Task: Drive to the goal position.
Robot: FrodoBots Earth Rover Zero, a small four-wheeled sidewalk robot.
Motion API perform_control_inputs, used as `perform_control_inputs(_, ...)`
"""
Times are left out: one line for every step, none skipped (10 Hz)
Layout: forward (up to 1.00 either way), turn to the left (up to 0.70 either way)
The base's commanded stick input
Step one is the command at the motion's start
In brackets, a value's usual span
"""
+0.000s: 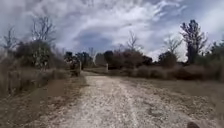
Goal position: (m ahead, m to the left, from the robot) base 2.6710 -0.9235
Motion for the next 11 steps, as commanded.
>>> perform_control_inputs(0.5,0.0)
perform_control_inputs(0.5,0.0)
perform_control_inputs(0.5,0.0)
perform_control_inputs(0.5,0.0)
perform_control_inputs(0.5,0.0)
perform_control_inputs(0.5,0.0)
perform_control_inputs(0.5,0.0)
perform_control_inputs(0.5,0.0)
perform_control_inputs(0.5,0.0)
perform_control_inputs(0.5,0.0)
perform_control_inputs(0.5,0.0)
